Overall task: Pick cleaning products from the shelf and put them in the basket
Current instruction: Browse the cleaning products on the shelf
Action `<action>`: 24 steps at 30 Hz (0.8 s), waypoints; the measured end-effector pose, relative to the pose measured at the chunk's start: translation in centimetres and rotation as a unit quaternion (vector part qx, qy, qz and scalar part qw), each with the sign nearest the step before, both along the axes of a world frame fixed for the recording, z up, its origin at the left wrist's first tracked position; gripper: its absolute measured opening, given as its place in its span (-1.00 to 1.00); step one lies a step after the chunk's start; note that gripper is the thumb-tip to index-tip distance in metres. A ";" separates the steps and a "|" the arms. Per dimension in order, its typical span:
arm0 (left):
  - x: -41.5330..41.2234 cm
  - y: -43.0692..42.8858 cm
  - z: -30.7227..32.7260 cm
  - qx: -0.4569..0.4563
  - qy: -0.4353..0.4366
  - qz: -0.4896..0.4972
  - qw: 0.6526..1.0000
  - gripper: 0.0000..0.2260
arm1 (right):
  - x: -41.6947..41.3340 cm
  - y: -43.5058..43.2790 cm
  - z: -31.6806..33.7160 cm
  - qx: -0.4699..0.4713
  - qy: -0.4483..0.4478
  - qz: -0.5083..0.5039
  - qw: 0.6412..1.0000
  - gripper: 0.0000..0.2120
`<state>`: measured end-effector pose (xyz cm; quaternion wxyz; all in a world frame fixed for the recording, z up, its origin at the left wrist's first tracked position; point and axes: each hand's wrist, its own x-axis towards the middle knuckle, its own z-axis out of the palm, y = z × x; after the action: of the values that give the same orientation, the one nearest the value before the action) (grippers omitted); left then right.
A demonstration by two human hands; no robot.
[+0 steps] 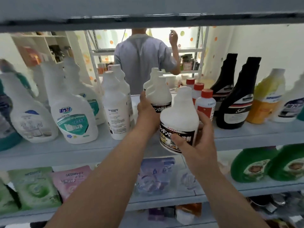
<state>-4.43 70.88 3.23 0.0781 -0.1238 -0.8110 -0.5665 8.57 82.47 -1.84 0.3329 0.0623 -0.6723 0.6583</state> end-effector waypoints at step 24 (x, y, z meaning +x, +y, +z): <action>9.9 -11.3 -5.2 0.117 0.009 0.067 0.991 -0.39 | -2.0 0.1 0.7 0.045 -0.026 -0.059 0.997 -0.24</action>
<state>5.49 59.53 -1.96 0.1376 -0.0642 -0.7447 -0.6499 6.54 82.53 -1.17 0.3502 0.0199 -0.7120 0.6084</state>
